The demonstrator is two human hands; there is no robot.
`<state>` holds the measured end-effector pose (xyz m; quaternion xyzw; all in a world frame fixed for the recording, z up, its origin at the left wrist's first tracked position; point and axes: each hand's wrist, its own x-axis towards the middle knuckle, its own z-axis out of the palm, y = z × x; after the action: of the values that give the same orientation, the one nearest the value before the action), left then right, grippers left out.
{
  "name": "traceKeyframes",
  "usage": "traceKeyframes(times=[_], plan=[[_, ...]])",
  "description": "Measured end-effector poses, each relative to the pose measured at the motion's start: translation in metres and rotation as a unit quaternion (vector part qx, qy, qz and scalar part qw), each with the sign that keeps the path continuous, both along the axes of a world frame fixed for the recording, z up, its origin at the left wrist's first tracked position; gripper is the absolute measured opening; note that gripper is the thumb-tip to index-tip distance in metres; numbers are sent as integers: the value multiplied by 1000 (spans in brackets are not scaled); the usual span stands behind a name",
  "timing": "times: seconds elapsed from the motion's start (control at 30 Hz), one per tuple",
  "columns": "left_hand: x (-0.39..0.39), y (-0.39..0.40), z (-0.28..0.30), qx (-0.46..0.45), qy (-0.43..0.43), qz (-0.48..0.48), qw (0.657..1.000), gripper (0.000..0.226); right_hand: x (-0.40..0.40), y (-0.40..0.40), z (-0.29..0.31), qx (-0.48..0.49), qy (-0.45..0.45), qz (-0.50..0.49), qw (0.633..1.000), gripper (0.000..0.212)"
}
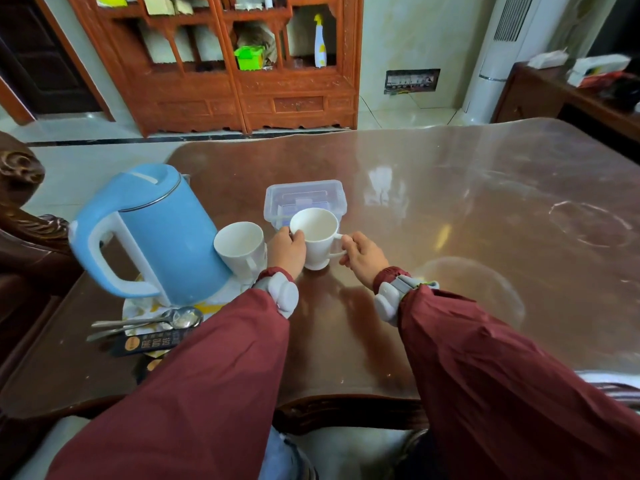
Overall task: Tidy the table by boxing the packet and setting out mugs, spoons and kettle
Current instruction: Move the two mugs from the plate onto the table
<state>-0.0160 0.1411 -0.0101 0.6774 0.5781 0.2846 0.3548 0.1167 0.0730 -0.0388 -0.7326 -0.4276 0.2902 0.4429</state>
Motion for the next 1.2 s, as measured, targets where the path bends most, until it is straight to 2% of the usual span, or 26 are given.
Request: traceKeyframes(times=[0.23,0.3,0.37,0.4,0.5,0.67,0.77,0.87,1.0,1.13,1.2], plan=[[-7,-3,-8,8,13,16,1000,37,-9,-1,-1,-23,21,19,999,26],[-8,-7,-6,20,13,19,1000,38,-11,-2,1,-32,63,4,997,22],[-13,-13,-3,42,-5,28,999,33,-16,-5,4,-26,111,-35,993,33],[-16,-16,-1,56,-17,34,998,29,-18,-7,6,-18,109,-60,992,36],[-31,-26,2,107,-27,45,993,22,-26,-11,13,-1,29,-103,994,29],[-59,-33,9,125,-73,117,983,24,-55,-15,28,0,3,-22,1000,39],[-79,-34,8,93,-71,173,978,26,-76,-11,28,-12,35,10,999,34],[-93,-28,4,12,-49,203,978,42,-97,-6,27,-45,93,47,993,26],[-100,-13,-2,-92,-42,186,977,63,-118,4,29,-73,103,87,988,23],[-103,1,-7,-132,-84,162,974,64,-136,16,34,-114,197,103,968,26],[-106,6,-11,-141,-83,149,975,64,-143,22,32,-132,216,108,961,28]])
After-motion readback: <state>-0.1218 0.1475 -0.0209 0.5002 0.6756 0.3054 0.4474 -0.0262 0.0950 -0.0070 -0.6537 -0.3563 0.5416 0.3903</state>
